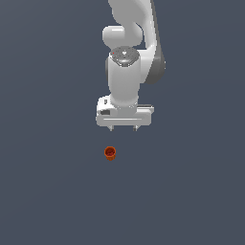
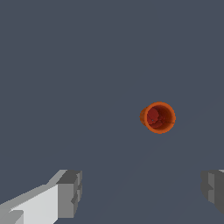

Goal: Pick up the object and move it to a goal position.

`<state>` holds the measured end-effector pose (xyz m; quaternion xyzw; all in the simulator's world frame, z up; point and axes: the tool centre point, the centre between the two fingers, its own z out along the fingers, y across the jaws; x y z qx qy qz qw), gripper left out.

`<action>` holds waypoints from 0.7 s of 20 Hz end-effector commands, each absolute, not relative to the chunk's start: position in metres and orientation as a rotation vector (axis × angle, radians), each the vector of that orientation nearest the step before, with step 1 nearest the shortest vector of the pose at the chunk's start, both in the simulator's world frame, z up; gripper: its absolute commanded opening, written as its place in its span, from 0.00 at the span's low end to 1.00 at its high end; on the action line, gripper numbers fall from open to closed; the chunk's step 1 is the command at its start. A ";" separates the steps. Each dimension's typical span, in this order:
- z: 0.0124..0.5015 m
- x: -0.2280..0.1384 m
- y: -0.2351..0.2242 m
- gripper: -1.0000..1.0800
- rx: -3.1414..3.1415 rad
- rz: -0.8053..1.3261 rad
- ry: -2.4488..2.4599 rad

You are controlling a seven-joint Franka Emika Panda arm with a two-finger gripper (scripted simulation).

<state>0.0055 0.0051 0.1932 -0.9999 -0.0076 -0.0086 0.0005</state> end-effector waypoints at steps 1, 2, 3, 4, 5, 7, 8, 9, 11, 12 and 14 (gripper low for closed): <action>0.193 0.006 0.005 0.96 -3.140 -0.027 -0.024; 0.193 0.006 0.005 0.96 -3.140 -0.028 -0.023; 0.195 0.006 0.005 0.96 -3.141 -0.033 -0.021; 0.197 0.007 0.005 0.96 -3.141 -0.042 -0.017; 0.199 0.008 0.005 0.96 -3.141 -0.053 -0.012; 0.205 0.010 0.004 0.96 -3.141 -0.078 0.000; 0.207 0.010 0.004 0.96 -3.141 -0.087 0.005; 0.208 0.011 0.004 0.96 -3.141 -0.092 0.008; 0.208 0.011 0.004 0.96 -3.141 -0.092 0.009; 0.208 0.011 0.004 0.96 -3.141 -0.090 0.006; 0.208 0.011 0.004 0.96 -3.141 -0.090 0.007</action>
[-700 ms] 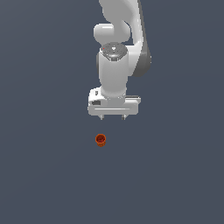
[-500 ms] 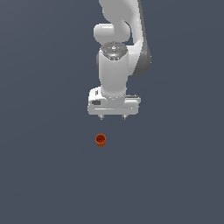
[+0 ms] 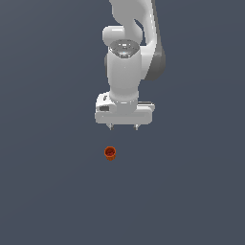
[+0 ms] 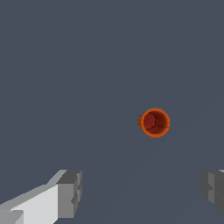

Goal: Pick up the object and move it to a goal position.

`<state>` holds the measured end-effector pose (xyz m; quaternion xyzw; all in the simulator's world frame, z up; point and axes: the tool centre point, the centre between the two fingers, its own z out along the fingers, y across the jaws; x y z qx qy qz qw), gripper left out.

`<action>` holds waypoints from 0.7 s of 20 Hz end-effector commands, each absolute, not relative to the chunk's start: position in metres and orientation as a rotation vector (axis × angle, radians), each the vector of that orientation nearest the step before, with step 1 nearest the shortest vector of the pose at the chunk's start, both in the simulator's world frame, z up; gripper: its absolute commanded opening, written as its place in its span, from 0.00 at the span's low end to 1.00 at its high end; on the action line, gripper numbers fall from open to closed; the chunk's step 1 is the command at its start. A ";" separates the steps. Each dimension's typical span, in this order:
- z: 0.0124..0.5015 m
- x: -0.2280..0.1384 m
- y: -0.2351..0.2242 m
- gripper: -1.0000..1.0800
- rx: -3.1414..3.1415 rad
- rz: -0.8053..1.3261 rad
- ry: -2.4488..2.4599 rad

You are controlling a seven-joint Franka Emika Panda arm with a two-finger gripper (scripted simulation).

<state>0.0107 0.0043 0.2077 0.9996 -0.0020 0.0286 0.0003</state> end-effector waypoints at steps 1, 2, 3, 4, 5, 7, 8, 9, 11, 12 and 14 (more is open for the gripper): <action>0.207 0.011 0.004 0.96 3.140 0.090 -0.011; 0.206 0.011 0.004 0.96 3.140 0.089 -0.018; 0.205 0.012 0.003 0.96 3.141 0.088 -0.028; 0.204 0.013 0.002 0.96 3.141 0.087 -0.041; 0.202 0.013 0.001 0.96 3.141 0.085 -0.057; 0.197 0.015 -0.001 0.96 3.142 0.081 -0.096; 0.195 0.016 -0.003 0.96 3.142 0.079 -0.119; 0.191 0.018 -0.004 0.96 3.142 0.076 -0.146; 0.184 0.021 -0.008 0.96 3.140 0.070 -0.206; 0.180 0.022 -0.010 0.96 3.139 0.067 -0.241; 0.171 0.026 -0.015 0.96 3.133 0.059 -0.317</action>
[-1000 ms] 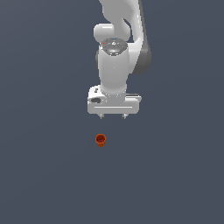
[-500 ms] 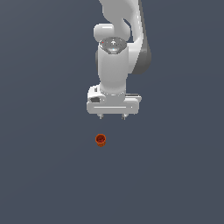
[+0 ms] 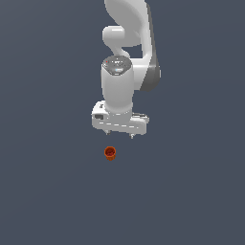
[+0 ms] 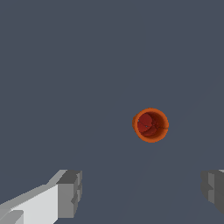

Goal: Pick up the object and move it to a goal position.

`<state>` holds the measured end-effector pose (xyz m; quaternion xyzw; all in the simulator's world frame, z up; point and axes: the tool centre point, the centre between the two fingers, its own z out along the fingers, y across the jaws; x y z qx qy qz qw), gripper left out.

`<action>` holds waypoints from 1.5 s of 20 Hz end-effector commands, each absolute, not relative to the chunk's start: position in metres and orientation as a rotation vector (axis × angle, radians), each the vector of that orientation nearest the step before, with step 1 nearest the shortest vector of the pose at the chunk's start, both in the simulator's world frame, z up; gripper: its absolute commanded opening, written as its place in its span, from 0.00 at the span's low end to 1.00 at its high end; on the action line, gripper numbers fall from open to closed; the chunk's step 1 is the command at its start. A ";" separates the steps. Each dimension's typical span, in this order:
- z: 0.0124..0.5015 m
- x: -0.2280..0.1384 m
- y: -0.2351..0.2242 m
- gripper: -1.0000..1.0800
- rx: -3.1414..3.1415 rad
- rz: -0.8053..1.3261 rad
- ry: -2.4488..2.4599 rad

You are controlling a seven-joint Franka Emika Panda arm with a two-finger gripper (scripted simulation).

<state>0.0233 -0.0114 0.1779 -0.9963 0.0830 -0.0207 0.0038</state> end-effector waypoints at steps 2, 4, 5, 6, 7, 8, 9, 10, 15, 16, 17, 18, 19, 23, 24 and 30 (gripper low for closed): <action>0.160 0.029 -0.021 0.96 -3.106 -0.050 0.402; 0.148 0.033 -0.027 0.96 -3.092 -0.040 0.500; 0.141 0.035 -0.031 0.96 -3.084 -0.035 0.548; 0.135 0.036 -0.034 0.96 -3.076 -0.031 0.593; 0.130 0.038 -0.037 0.96 -3.068 -0.027 0.636; 0.124 0.039 -0.040 0.96 -3.060 -0.023 0.676; 0.120 0.040 -0.042 0.96 -3.052 -0.020 0.713; 0.115 0.041 -0.045 0.96 -3.045 -0.016 0.747; 0.097 0.044 -0.054 0.96 -3.015 -0.005 0.875; 0.095 0.044 -0.056 0.96 -3.010 -0.004 0.892; 0.093 0.045 -0.057 0.96 -3.006 -0.003 0.907; 0.091 0.045 -0.058 0.96 -3.003 -0.002 0.919; 0.090 0.045 -0.058 0.96 -3.001 -0.001 0.928; 0.089 0.045 -0.059 0.96 -3.000 0.001 0.933; 0.088 0.045 -0.059 0.96 -3.000 0.001 0.933; 0.069 0.044 -0.059 0.96 -2.999 0.000 0.936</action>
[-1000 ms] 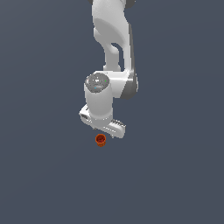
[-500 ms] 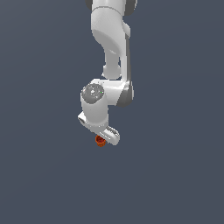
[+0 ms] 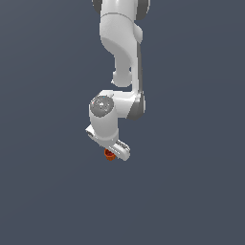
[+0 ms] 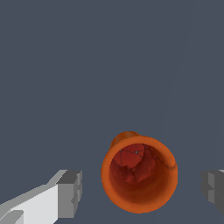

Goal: Pick up the object and move it to a goal position.

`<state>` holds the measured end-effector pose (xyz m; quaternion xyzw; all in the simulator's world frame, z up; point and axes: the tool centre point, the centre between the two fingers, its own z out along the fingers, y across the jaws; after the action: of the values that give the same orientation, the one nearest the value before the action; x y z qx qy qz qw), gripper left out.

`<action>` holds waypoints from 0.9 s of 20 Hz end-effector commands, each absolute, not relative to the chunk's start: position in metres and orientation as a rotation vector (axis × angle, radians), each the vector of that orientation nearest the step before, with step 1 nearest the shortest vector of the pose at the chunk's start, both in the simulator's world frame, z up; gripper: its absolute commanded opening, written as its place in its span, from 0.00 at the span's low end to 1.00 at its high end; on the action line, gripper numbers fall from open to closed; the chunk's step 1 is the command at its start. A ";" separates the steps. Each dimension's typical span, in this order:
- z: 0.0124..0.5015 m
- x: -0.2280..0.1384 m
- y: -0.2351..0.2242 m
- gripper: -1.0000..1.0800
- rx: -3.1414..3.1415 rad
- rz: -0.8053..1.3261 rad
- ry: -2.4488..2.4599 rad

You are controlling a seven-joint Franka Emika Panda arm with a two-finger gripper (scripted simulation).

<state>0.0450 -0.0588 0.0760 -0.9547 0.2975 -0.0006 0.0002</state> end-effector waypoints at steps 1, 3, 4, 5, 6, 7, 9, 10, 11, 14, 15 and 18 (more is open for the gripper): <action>0.063 0.044 -0.059 0.96 -2.999 0.000 0.937; 0.051 0.044 -0.059 0.96 -2.998 0.000 0.939; 0.047 0.044 -0.059 0.96 -2.998 0.000 0.939; 0.043 0.044 -0.059 0.96 -2.998 0.000 0.940; 0.041 0.044 -0.059 0.96 -2.998 0.000 0.940; 0.039 0.044 -0.059 0.96 -2.998 0.000 0.940; 0.038 0.045 -0.059 0.96 -2.998 0.000 0.940; 0.038 0.045 -0.059 0.96 -2.998 0.000 0.940; 0.038 0.045 -0.059 0.00 -2.998 0.000 0.940; 0.038 0.045 -0.059 0.00 -2.998 0.000 0.940; 0.038 0.045 -0.059 0.00 -2.998 0.000 0.940; 0.038 0.045 -0.059 0.00 -2.998 0.000 0.940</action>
<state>0.0450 -0.0588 0.0382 -0.9542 0.2992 0.0001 0.0001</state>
